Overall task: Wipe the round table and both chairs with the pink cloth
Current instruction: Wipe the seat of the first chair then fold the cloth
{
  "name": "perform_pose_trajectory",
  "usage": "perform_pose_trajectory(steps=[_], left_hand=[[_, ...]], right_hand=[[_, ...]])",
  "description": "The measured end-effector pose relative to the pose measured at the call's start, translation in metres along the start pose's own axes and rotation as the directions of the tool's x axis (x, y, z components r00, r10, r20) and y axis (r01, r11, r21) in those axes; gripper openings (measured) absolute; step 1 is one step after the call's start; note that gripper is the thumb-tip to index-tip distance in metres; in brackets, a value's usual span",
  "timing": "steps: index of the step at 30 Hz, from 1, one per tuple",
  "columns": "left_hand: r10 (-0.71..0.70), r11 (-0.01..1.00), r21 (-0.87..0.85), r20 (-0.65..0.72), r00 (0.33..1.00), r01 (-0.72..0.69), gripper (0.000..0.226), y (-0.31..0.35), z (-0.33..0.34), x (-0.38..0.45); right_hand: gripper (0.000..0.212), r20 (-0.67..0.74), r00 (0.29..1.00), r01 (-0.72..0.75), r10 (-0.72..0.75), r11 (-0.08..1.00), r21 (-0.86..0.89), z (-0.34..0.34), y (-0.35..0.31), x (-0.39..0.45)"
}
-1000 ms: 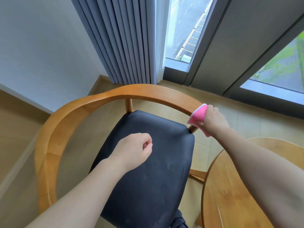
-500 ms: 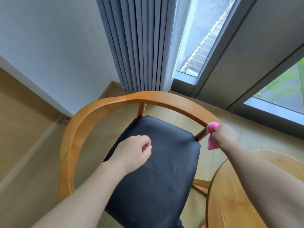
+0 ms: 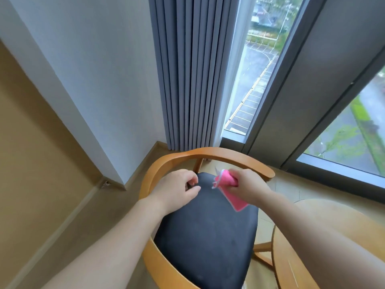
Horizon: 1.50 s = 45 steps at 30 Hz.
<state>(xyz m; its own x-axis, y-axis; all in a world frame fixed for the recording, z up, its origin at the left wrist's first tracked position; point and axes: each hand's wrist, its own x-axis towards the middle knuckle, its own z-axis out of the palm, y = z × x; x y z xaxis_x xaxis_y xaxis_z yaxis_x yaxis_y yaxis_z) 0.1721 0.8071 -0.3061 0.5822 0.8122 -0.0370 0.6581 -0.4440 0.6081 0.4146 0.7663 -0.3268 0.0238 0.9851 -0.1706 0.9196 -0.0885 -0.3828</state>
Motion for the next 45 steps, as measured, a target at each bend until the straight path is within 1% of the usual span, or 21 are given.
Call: perform_pose_trajectory(steps=[4,7,9,11,14,16,18,20,21,24,26,28,31,34,37,39,42,45], left_hand=[[0.118,0.993,-0.001,-0.042,0.992,-0.118,0.033,0.025,-0.023,-0.028],[0.175,0.984,-0.008,-0.068,0.982,-0.176,0.043,0.04,-0.033,-0.051],[0.186,0.982,-0.016,-0.073,0.98,-0.187,0.042,0.047,-0.034,-0.067],[0.197,0.976,-0.082,-0.072,0.978,-0.202,0.037,0.057,-0.036,-0.082],[0.279,0.938,-0.176,-0.136,0.951,-0.3,0.021,0.075,-0.036,-0.106],[0.284,0.906,-0.279,-0.159,0.945,-0.319,0.017,0.087,-0.033,-0.125],[0.248,0.882,-0.377,-0.135,0.959,-0.281,0.018,0.097,-0.028,-0.146],[0.195,0.896,-0.382,-0.117,0.974,-0.226,0.019,0.102,-0.021,-0.167],[0.179,0.901,-0.38,-0.109,0.978,-0.208,0.019,0.104,-0.02,-0.178],[0.188,0.906,-0.366,-0.102,0.977,-0.212,0.019,0.109,-0.021,-0.206],[0.193,0.902,-0.374,-0.101,0.976,-0.217,0.019,0.111,-0.023,-0.218],[0.196,0.885,-0.409,-0.108,0.975,-0.223,0.019,0.11,-0.025,-0.226],[0.195,0.865,-0.453,-0.092,0.977,-0.215,0.022,0.105,-0.026,-0.233],[0.194,0.847,-0.493,-0.061,0.979,-0.199,0.023,0.097,-0.031,-0.234],[0.223,0.82,-0.538,-0.014,0.975,-0.195,0.021,0.079,-0.038,-0.234],[0.238,0.8,-0.578,0.056,0.97,-0.163,0.021,0.061,-0.041,-0.238],[0.279,0.799,-0.587,0.166,0.946,-0.133,0.022,0.032,-0.038,-0.245],[0.326,0.801,-0.587,0.258,0.909,-0.121,0.024,0.017,-0.023,-0.256]], right_hand=[[0.02,0.003,0.995,0.097,-0.097,0.995,-0.031,-0.032,-0.053,-0.04],[0.023,0.008,0.985,0.174,-0.174,0.981,-0.085,-0.046,-0.085,-0.066],[0.023,0.003,0.978,0.21,-0.21,0.974,-0.084,-0.051,-0.1,-0.084],[0.02,-0.002,0.966,0.257,-0.257,0.965,-0.057,-0.054,-0.111,-0.1],[0.022,-0.01,0.943,0.331,-0.331,0.943,-0.023,-0.054,-0.118,-0.127],[0.023,-0.021,0.946,0.325,-0.324,0.944,0.059,-0.051,-0.115,-0.147],[0.02,-0.024,0.952,0.307,-0.306,0.945,0.115,-0.046,-0.108,-0.168],[0.014,-0.002,0.96,0.278,-0.282,0.945,0.171,-0.041,-0.101,-0.191],[0.015,0.0,0.962,0.269,-0.274,0.945,0.187,-0.038,-0.1,-0.203],[0.019,-0.008,0.962,0.27,-0.273,0.945,0.185,-0.033,-0.104,-0.23],[0.014,-0.029,0.964,0.264,-0.263,0.947,0.185,-0.033,-0.109,-0.243],[0.012,-0.06,0.971,0.239,-0.231,0.948,0.208,-0.033,-0.112,-0.253],[0.024,-0.109,0.983,0.172,-0.145,0.934,0.314,-0.029,-0.116,-0.267],[0.024,-0.136,0.991,0.067,0.002,0.864,0.499,-0.018,-0.125,-0.277],[0.025,-0.152,0.977,-0.018,0.15,0.767,0.641,0.0,-0.141,-0.285],[0.026,-0.167,0.959,-0.035,0.227,0.683,0.73,0.017,-0.157,-0.292],[0.026,-0.209,0.908,-0.058,0.363,0.604,0.795,0.05,-0.181,-0.305],[0.027,-0.228,0.843,-0.122,0.487,0.587,0.801,0.085,-0.193,-0.325]])
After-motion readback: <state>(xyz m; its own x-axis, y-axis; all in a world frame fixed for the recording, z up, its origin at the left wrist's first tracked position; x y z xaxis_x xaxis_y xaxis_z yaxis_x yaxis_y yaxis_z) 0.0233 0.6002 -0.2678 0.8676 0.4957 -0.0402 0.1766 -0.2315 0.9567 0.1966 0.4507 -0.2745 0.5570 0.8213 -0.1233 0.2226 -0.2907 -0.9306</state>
